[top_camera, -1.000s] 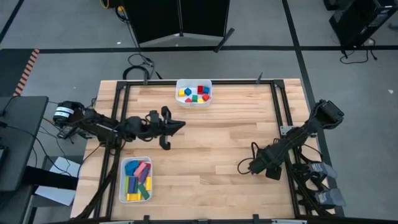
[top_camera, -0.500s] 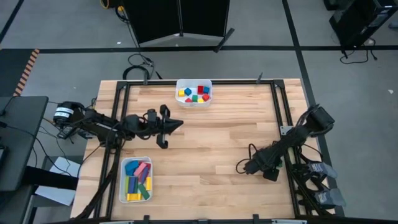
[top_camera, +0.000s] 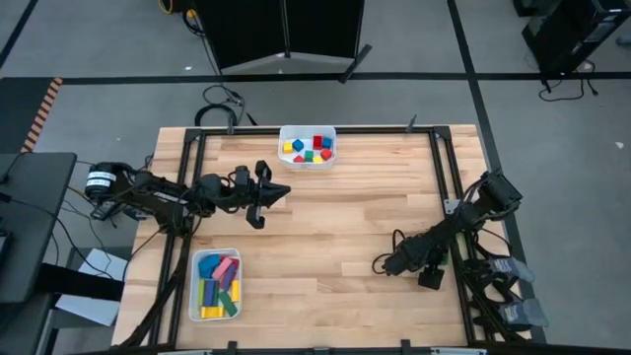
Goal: Sort blocks by size
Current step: Put the green triangle block into the top white bin
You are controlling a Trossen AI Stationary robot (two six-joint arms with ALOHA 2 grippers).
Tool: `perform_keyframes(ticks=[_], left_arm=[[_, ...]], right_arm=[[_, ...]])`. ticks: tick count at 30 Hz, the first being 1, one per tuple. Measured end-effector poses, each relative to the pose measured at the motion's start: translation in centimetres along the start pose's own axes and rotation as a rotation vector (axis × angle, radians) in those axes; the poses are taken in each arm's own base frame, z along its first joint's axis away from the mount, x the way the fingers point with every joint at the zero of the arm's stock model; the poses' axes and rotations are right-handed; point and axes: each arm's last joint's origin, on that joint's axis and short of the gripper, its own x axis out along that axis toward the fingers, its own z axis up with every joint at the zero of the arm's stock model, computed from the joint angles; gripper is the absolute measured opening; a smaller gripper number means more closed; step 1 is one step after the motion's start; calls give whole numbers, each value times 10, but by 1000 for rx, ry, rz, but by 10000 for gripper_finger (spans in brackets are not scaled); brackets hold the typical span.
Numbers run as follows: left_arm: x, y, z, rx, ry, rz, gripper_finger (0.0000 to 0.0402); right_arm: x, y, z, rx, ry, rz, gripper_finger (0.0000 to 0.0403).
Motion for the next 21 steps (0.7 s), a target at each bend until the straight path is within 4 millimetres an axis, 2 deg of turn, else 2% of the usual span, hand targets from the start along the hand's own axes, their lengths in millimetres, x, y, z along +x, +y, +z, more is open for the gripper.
perform_keyframes(ticks=[3,9,12,15,18,21], left_arm=[[0,1,0,-16,5,-19,6],[0,0,0,-49,15,-55,6],[0,-1,0,-68,28,-95,6],[-1,-1,-1,-72,36,-100,6],[-1,-1,-1,-95,40,-98,6],[-1,-1,-2,-122,49,-94,6]], right_arm=[[0,1,1,-22,-5,7,241],[0,2,2,-30,-20,25,148],[-2,4,3,-35,-42,13,147],[-12,7,5,-42,-93,-12,147],[-31,13,12,-75,-194,-28,147],[-61,19,23,-134,-359,-28,147]])
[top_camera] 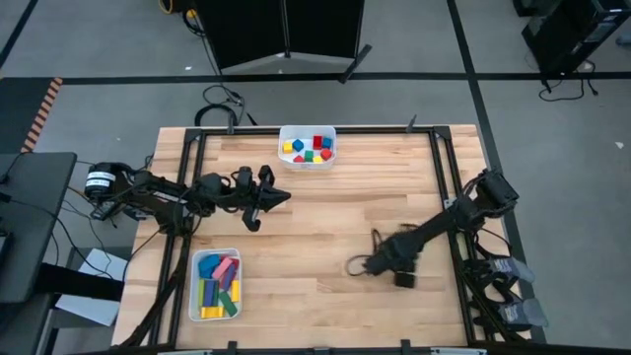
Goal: Sort blocks by size
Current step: Put the green triangle block into the top white bin
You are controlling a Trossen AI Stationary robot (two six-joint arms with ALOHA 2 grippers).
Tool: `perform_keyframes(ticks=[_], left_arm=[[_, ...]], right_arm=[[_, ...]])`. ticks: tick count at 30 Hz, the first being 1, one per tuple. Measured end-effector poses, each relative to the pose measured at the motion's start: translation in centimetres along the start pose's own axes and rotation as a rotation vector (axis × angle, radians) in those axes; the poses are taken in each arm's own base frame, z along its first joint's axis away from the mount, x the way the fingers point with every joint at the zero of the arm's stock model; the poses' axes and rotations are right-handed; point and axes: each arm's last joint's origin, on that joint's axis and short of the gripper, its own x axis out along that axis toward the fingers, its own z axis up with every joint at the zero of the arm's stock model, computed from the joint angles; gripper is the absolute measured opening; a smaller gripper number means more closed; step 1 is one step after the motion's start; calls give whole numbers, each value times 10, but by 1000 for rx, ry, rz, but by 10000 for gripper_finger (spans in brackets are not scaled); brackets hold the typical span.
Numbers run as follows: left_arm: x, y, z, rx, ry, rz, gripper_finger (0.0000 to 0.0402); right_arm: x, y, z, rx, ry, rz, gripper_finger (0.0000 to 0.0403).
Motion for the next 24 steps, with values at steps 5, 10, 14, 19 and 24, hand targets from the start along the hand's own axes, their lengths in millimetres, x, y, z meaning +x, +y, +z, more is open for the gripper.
perform_keyframes(ticks=[5,10,14,19,24], left_arm=[[6,5,-12,-86,166,55,6],[16,5,-15,-99,259,80,6],[18,-1,1,-67,199,54,6],[3,-13,30,18,191,104,6],[-22,-22,51,71,219,230,6]], right_arm=[[-55,-14,45,-94,-307,-53,147],[-117,-57,95,-108,-684,-192,147],[-152,-102,125,-107,-936,-202,147],[-163,-159,146,-31,-1168,-168,147],[-160,-206,161,76,-1446,-107,147]])
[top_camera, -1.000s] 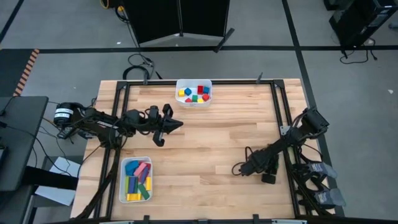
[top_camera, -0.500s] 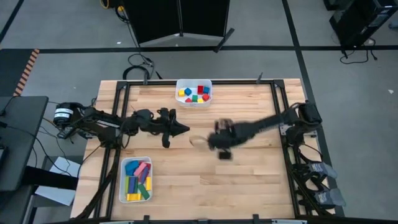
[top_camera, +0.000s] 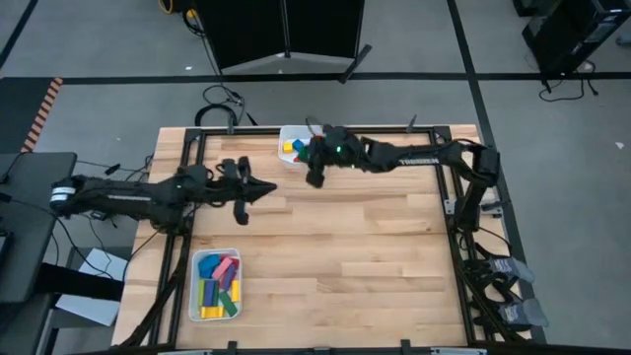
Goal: Sort blocks by size
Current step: Put the green triangle block into the top white bin, then return to Home Position
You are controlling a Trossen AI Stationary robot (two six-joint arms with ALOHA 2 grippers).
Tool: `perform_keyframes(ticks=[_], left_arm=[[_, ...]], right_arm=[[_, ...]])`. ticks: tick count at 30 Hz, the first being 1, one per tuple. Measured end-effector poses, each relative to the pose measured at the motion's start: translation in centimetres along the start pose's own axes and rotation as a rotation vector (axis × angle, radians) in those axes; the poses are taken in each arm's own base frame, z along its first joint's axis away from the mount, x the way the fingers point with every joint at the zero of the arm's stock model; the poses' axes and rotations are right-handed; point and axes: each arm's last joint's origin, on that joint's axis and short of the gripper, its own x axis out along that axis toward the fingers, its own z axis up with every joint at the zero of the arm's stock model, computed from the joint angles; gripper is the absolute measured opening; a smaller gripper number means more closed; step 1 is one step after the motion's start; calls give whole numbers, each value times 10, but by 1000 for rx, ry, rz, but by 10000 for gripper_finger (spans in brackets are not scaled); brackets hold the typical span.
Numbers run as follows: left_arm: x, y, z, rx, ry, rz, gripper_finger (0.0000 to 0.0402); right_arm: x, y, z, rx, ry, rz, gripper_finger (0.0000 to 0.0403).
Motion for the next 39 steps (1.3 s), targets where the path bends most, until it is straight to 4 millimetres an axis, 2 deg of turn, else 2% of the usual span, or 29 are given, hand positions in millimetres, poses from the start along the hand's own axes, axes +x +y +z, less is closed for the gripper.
perform_keyframes(ticks=[3,8,10,13,17,20,23,26,31,35,39], left_arm=[[-13,-2,4,7,9,40,6],[-29,-6,7,54,15,114,5],[-35,-7,8,65,13,132,5],[-41,-8,9,69,22,149,5],[-47,-9,7,74,47,147,5],[-54,-11,8,88,49,129,5],[-60,-11,9,90,34,120,5],[-67,-9,1,90,38,123,5],[-77,-2,-15,68,31,156,5],[-80,2,-27,69,53,177,5],[-84,5,-37,77,82,203,5]], right_arm=[[15,-21,-11,52,-15,-43,147],[44,-45,-46,124,57,-113,149],[52,-52,-54,173,51,-118,175],[60,-60,-59,232,-2,-91,237],[61,-64,-55,255,-79,-48,301],[55,-62,-48,246,-138,-1,321],[36,-48,-39,225,-267,22,317],[9,-31,-45,220,-389,22,295],[-56,1,-68,213,-556,54,233],[-103,30,-97,204,-524,111,170],[-146,59,-120,160,-539,126,87]])
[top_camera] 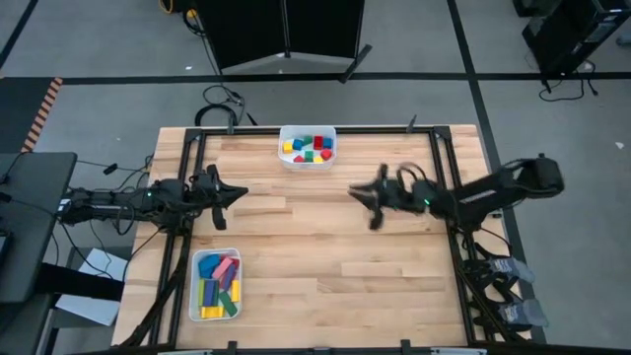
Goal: Sort blocks by size
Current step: Return to Home Position
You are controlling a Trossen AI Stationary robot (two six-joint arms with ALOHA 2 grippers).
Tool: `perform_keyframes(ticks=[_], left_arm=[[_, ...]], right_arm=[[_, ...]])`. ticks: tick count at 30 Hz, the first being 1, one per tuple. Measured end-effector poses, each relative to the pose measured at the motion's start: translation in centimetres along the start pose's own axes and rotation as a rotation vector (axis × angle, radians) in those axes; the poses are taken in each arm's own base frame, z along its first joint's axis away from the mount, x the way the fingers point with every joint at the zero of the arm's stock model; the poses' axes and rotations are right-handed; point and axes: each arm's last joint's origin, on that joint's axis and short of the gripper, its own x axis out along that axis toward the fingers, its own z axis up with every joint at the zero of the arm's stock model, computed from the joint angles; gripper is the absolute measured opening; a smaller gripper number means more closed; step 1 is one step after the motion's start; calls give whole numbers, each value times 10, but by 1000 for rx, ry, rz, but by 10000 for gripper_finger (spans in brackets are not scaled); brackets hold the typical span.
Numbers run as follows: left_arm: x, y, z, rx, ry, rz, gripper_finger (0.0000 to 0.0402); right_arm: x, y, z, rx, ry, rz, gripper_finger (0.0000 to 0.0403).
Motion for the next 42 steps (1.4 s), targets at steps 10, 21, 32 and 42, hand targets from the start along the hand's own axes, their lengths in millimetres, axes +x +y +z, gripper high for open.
perform_keyframes(ticks=[10,21,32,42], left_arm=[[-14,4,-18,30,-66,8,5],[-25,0,-24,95,-45,-6,5],[-24,-8,-30,89,-75,-101,5],[-17,-10,-50,87,-120,-157,5]], right_arm=[[-70,20,-28,-24,55,47,7],[-88,7,-38,43,193,168,4],[-113,-5,-24,-12,156,151,4],[-134,-9,-16,-25,66,228,4]])
